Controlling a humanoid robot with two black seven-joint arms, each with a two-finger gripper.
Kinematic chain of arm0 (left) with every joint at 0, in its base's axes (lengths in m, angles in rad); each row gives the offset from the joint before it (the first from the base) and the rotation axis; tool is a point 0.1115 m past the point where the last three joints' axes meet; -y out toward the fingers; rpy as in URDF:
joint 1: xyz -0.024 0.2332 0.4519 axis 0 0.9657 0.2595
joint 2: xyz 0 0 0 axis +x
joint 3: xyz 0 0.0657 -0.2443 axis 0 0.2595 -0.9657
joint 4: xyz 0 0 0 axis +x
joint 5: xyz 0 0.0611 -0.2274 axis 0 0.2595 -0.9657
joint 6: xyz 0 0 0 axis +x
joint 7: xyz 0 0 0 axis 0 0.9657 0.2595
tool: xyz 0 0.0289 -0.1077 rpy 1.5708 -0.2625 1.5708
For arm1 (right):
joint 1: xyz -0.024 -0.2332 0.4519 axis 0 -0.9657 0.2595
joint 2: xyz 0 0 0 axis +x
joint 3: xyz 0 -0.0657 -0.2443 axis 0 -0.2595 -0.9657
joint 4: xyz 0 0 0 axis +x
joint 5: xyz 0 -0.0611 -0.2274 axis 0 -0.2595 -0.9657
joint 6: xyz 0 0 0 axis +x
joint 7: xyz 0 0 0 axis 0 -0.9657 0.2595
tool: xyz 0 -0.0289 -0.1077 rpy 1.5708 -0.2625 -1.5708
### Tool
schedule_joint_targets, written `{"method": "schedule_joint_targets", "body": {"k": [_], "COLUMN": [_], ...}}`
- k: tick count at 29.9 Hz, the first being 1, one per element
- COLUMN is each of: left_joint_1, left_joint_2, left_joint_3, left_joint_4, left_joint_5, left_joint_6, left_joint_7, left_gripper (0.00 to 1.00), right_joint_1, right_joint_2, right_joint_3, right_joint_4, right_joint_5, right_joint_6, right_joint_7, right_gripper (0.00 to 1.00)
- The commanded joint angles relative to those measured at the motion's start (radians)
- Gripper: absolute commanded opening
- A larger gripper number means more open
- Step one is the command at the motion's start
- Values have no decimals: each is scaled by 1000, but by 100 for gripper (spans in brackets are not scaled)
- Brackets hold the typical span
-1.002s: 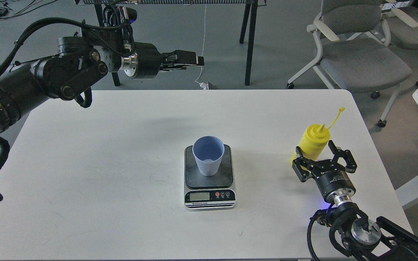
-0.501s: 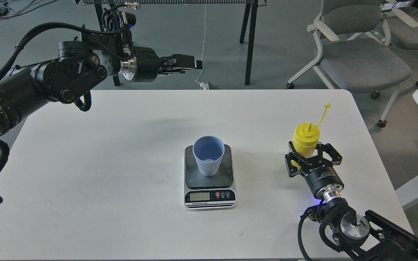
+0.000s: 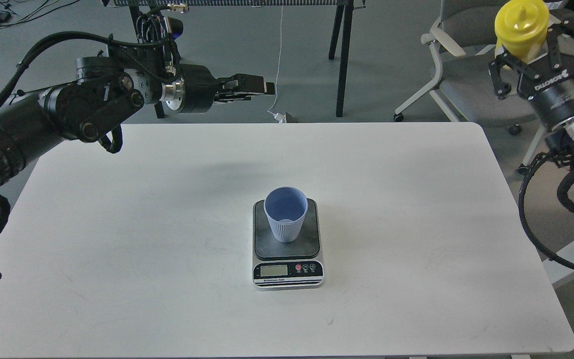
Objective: Pour seasoning into cup on scale with both arms
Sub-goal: 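Lift the yellow bottle and tip it nozzle-down toward the cup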
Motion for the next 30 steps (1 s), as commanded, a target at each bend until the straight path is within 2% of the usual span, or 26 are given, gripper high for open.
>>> {"method": "schedule_joint_targets", "body": {"k": [1,6,10,13,22,30], "left_joint_1": [0,0,0,3,3,12], "left_joint_2": [-4,0,7,7,7,10], "left_joint_3": [-2,0,0,0,-2,2], "left_joint_4": [-1,1,1,1,1,10], "left_joint_5": [0,0,0,0,0,5], "left_joint_6": [0,0,0,0,0,0], "left_joint_7": [0,0,0,0,0,0], "left_gripper": [72,72,72,72,72,73], "right_joint_1": [159,351,494,552,563,560], "right_joint_2": [-20,-6,12,78,305,410], "right_joint_3": [-92,-287,-478,-583,-690,-779], "right_joint_4": [0,0,0,-11,-156,-189], "right_joint_5": [-265,-544,-647,-710,-937,-974], "right_joint_6": [-12,-150,-203,-236,-256,-251], "right_joint_7": [-8,-7,-5,-7,-14,-33], "right_gripper": [10,11,11,11,11,11]}}
